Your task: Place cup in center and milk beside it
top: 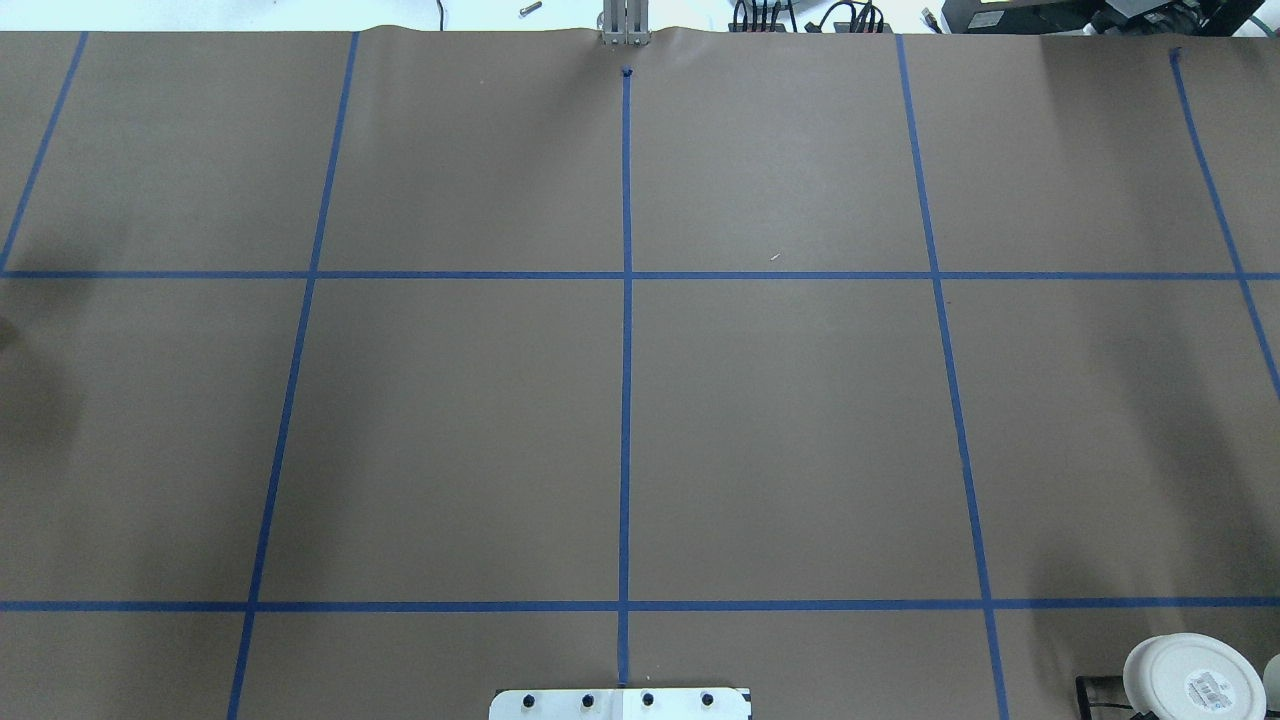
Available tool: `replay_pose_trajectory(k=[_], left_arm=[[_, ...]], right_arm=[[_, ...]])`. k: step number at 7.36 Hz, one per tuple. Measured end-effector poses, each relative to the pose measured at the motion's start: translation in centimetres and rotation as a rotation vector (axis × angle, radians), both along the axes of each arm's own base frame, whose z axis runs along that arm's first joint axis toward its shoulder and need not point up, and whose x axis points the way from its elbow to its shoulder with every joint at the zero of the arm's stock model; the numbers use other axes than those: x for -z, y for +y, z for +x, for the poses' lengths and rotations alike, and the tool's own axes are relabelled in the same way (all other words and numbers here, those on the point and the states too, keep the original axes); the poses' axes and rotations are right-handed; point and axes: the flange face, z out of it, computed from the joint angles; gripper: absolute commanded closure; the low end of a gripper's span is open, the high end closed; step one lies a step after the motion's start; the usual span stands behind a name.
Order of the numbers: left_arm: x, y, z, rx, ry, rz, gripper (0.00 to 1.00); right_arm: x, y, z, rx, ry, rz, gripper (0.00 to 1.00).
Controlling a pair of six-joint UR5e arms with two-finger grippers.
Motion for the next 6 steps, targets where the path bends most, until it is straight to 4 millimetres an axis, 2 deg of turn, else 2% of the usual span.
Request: replay_pose_trajectory(k=[3,4,6], left_arm=[[1.4,0.1,0.0,0.003,-0.001,0.025,0.01],[2.3,-0.2,0.0,0.004,-0.003,0.045,0.01],[5.1,-2.5,0.0,0.006,-0.004,0.114,0.01]], right_arm=[[1.0,0.0,0.0,0.0,-0.001,0.021,0.0],[2.5,-0.1,0.0,-0.001,-0.001,0.051,0.0],[5.7,-0.8,0.0,-0.007,-0.003,0.115,0.0]])
